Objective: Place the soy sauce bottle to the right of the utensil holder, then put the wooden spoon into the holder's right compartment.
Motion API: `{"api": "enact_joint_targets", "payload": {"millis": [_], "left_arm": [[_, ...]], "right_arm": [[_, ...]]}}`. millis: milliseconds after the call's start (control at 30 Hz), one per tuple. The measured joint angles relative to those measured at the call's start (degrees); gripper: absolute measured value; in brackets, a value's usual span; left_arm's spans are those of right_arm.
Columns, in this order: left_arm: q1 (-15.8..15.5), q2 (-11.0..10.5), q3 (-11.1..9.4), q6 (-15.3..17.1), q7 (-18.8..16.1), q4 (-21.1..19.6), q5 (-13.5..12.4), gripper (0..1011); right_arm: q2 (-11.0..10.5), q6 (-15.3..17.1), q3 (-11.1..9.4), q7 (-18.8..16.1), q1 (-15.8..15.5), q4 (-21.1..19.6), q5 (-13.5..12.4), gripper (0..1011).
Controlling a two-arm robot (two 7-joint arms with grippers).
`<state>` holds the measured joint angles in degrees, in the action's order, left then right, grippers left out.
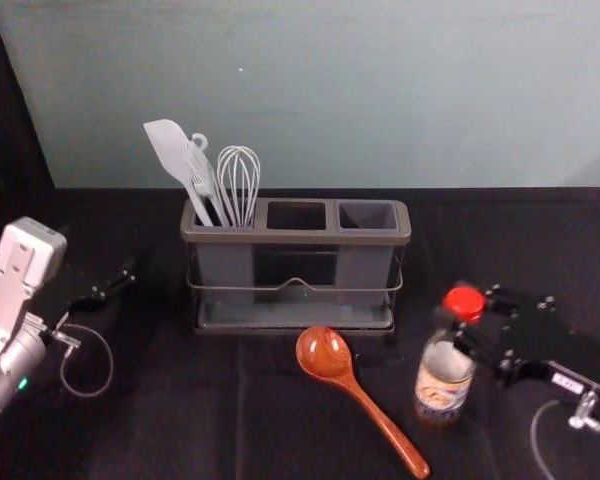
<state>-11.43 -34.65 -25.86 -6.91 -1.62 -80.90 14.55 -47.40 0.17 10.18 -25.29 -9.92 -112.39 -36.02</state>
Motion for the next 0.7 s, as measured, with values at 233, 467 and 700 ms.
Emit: {"api": "enact_joint_targets", "payload": {"millis": [233,467,700], "left_arm": [[0.0,0.0,0.0,0.0,0.0,0.0,0.0,1011],[0.0,0.0,0.0,0.0,0.0,0.0,0.0,1011],[0.0,0.0,0.0,0.0,0.0,0.0,0.0,1011]], "right_arm": [[1.4,1.0,-2.2,1.0,1.9,3.5,0.0,382],[4.0,2.4,-1.7,0.4,6.4,8.1,-0.3,382],[6.2,4.4,1.0,-0.8,13.3,13.3,0.6,381]]}}
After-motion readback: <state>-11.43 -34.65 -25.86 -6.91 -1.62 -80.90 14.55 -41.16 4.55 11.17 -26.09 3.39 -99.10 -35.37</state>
